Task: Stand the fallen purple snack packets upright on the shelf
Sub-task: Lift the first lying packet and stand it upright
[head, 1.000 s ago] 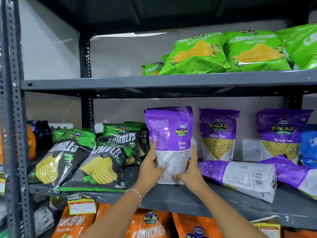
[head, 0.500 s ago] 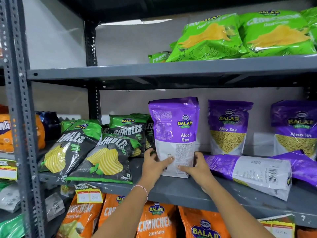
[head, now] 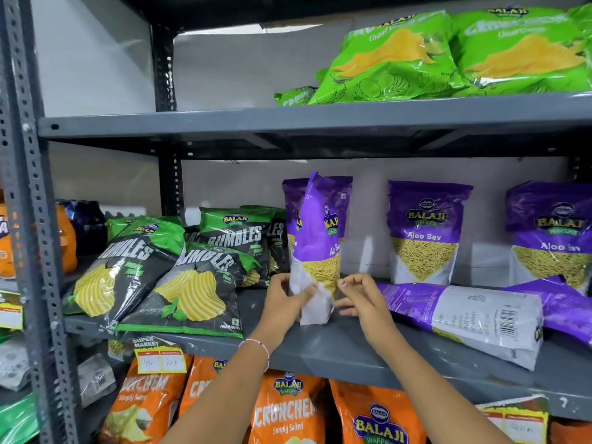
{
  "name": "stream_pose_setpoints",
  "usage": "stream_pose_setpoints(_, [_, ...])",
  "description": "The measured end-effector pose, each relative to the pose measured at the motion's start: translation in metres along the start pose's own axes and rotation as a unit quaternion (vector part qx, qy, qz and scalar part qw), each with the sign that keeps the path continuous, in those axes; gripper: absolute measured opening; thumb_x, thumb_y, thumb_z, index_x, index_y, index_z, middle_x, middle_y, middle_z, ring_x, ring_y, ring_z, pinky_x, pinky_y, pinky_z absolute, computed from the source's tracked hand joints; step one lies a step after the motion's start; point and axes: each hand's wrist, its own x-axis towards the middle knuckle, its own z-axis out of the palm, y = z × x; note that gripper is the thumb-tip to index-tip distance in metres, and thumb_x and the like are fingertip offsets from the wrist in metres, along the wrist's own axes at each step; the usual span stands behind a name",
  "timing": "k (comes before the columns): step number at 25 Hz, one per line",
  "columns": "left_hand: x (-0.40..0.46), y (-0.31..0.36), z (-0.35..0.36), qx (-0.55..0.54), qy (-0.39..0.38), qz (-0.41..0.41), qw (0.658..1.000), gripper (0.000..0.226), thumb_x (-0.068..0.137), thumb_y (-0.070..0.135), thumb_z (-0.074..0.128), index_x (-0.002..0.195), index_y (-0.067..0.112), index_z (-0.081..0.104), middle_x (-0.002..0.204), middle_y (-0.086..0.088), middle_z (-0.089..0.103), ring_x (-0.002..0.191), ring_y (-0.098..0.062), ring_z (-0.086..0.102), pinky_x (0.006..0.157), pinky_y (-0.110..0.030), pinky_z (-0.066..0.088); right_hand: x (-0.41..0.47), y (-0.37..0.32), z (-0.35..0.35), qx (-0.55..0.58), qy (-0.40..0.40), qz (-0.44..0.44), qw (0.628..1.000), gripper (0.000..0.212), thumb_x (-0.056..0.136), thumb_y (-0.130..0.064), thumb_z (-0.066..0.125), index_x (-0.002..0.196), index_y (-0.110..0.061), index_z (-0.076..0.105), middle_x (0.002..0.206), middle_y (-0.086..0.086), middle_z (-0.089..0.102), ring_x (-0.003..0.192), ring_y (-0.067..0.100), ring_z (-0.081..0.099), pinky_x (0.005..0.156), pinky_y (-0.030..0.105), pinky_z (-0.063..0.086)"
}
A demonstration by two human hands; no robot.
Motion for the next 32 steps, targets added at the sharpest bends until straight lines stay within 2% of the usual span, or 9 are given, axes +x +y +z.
stream_pose_setpoints(3, [0.009,-0.003,-0.007,-0.068,0.043,-0.014,0.997,0.025,0.093,0.023,0.064,0.116,0.013,0.061,0.113,-0.009,0.067,0.086,-0.011,0.062,0.073,-0.022,0.050,0.004,0.001,-0.002,0.007,0.023,0.018,1.000,0.012,0.087,-0.028,0.068,0.095,-0.021,0.061,0.103,0.008,0.067,0.096,0.019,0.064,0.081,0.035,0.047])
stream_pose_setpoints(7, [0.020,-0.012,-0.010,-0.056,0.178,-0.068,0.980,0.028,0.091,-0.001,0.058,0.119,0.003,0.051,0.108,-0.018,0.066,0.083,-0.024,0.057,0.076,-0.030,0.044,0.017,0.005,-0.003,0.019,0.045,0.058,0.997,0.048,0.085,-0.015,0.072,0.127,-0.013,0.048,0.130,0.001,0.052,0.123,0.016,0.052,0.100,0.032,0.043])
stream_pose_setpoints(10, [0.019,-0.010,-0.007,0.060,0.175,-0.049,0.982,0.023,0.091,-0.001,0.054,0.110,0.002,0.067,0.108,-0.019,0.071,0.091,-0.029,0.061,0.077,-0.027,0.042,0.029,0.011,0.003,0.006,-0.006,0.094,0.996,0.083,0.082,-0.010,0.075,0.148,-0.014,0.025,0.135,-0.003,0.040,0.130,0.016,0.045,0.107,0.037,0.041])
stream_pose_setpoints(12, [0.016,-0.003,-0.005,0.110,0.144,-0.040,0.983,0.021,0.097,0.012,0.050,0.105,0.006,0.069,0.105,-0.018,0.070,0.098,-0.034,0.062,0.079,-0.030,0.041,0.034,0.014,0.006,-0.003,-0.044,0.111,0.993,0.097,0.083,-0.010,0.075,0.154,-0.015,0.009,0.137,-0.001,0.050,0.127,0.019,0.051,0.101,0.035,0.043])
stream_pose_setpoints(14, [0.013,0.003,-0.004,0.139,0.099,-0.041,0.984,0.033,0.100,0.030,0.044,0.102,0.004,0.064,0.103,-0.020,0.067,0.100,-0.036,0.061,0.077,-0.032,0.037,0.036,0.018,0.006,-0.024,-0.049,0.112,0.992,0.095,0.083,-0.007,0.074,0.154,-0.013,0.012,0.129,0.007,0.061,0.120,0.019,0.057,0.097,0.034,0.045])
stream_pose_setpoints(18, [0.003,0.008,-0.006,0.199,0.046,-0.043,0.978,0.045,0.101,0.044,0.036,0.097,0.004,0.057,0.094,-0.015,0.062,0.093,-0.033,0.056,0.075,-0.033,0.034,0.029,0.024,0.002,-0.078,-0.036,0.087,0.993,0.061,0.079,0.000,0.073,0.134,-0.011,0.049,0.133,0.009,0.063,0.122,0.021,0.060,0.105,0.039,0.047])
stream_pose_setpoints(24, [-0.039,0.013,-0.025,0.265,-0.008,0.002,0.964,0.049,0.101,0.046,0.034,0.107,0.005,0.059,0.091,-0.012,0.065,0.081,-0.025,0.054,0.070,-0.034,0.036,-0.005,0.014,-0.009,-0.077,-0.049,0.081,0.993,0.062,0.075,0.005,0.072,0.131,-0.010,0.051,0.126,0.005,0.066,0.119,0.022,0.062,0.106,0.046,0.046])
stream_pose_setpoints(29, [-0.062,0.019,-0.037,0.304,-0.022,0.027,0.952,0.039,0.103,0.043,0.032,0.086,0.014,0.053,0.074,0.000,0.055,0.081,-0.026,0.054,0.067,-0.034,0.034,-0.042,-0.001,-0.013,-0.066,-0.071,0.085,0.992,0.066,0.073,0.001,0.073,0.134,-0.011,0.050,0.130,0.001,0.064,0.119,0.016,0.062,0.106,0.043,0.047])
stream_pose_setpoints(32, [-0.075,0.023,-0.039,0.279,-0.027,0.020,0.960,0.039,0.103,0.043,0.034,0.113,0.015,0.059,0.092,0.001,0.059,0.083,-0.018,0.052,0.075,-0.030,0.035,-0.057,-0.009,-0.015,-0.071,-0.067,0.087,0.991,0.067,0.076,0.003,0.072,0.137,-0.011,0.047,0.132,0.000,0.062,0.121,0.016,0.059,0.106,0.041,0.046])
